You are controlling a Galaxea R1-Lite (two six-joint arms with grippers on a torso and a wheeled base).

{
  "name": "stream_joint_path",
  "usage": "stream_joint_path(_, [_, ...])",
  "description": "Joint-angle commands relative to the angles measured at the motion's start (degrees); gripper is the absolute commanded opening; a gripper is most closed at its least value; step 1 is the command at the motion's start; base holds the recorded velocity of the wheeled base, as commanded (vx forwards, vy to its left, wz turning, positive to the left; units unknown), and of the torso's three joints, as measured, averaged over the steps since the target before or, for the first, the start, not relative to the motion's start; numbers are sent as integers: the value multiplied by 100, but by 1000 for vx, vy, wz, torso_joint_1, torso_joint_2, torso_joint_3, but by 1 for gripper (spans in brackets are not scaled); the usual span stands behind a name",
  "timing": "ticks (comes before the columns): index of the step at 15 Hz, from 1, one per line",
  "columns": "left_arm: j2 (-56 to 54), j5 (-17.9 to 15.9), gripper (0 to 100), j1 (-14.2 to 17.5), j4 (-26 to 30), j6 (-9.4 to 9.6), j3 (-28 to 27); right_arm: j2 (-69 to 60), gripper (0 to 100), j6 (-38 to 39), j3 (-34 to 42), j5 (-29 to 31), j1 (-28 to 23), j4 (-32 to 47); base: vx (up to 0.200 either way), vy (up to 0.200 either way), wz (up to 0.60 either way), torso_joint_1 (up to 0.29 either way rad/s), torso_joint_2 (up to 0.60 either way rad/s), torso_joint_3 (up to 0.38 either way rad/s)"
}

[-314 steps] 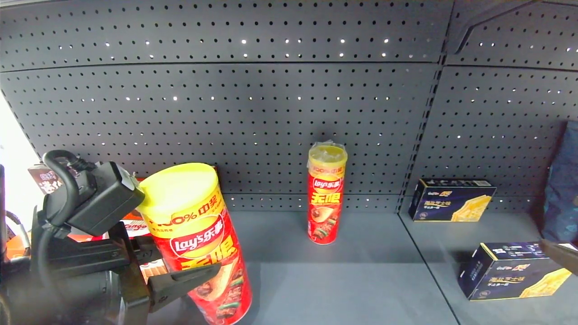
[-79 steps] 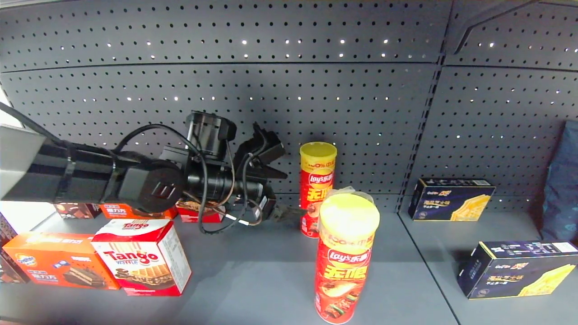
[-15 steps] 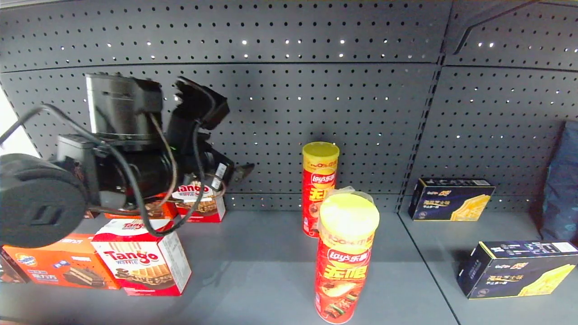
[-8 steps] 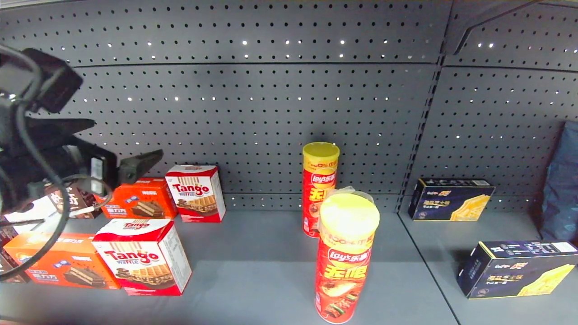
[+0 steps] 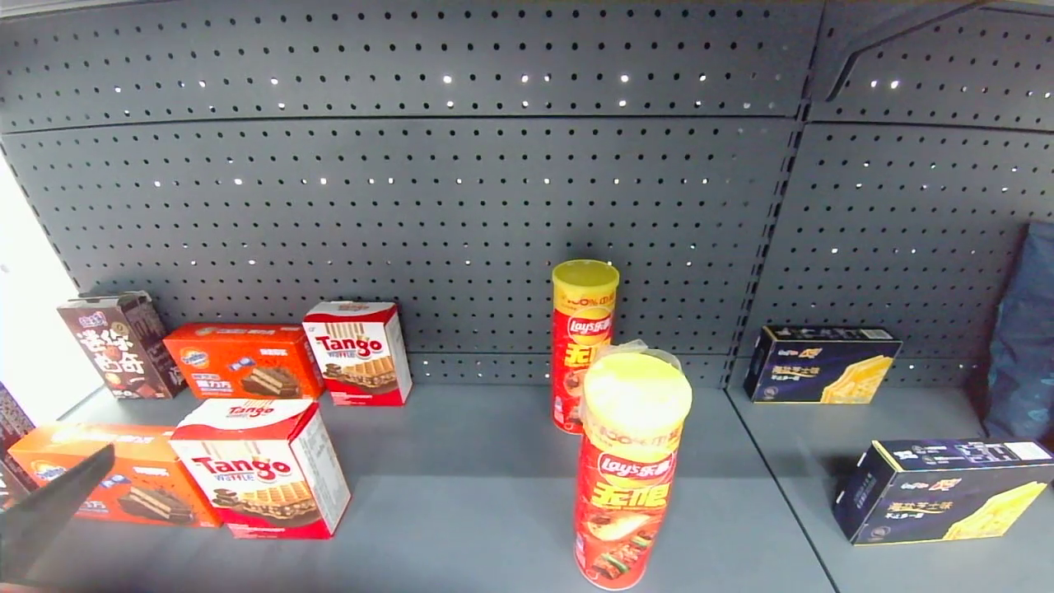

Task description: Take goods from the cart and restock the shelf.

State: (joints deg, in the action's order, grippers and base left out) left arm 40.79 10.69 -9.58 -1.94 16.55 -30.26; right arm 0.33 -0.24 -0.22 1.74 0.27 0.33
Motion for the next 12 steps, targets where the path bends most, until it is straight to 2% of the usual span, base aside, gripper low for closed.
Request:
stream_joint_path(1, [-1565,38,100,202,572,-12,618,125,100,-2,-4,1,17,2,0,0,0,0,0,0])
stream_joint_path(4, [-2725,38,100,387,871,-38,1321,-33,100,16,4,10,-27,-7,0,0,0,0,0,0])
stream_joint_path(8, [-3534,38,100,448,1029,-214,2138,-33,100,16,4,19,-27,-15,0,0,0,0,0,0])
stream_joint_path(9, [-3534,38,100,448,1029,-214,2138,-33,100,16,4,19,-27,-15,0,0,0,0,0,0])
stream_joint_path(10, [-3569,91,100,466,704,-487,2463,-33,100,-11,-4,45,-36,-7,0,0,0,0,0,0])
stream_joint_path(11, [-3569,135,100,466,616,-557,2621,-24,100,7,-92,72,-36,-15,0,0,0,0,0,0])
stream_joint_path(12, [-3569,188,100,466,501,-583,2762,943,100,350,-1279,195,-44,-50,0,0,0,0,0,0])
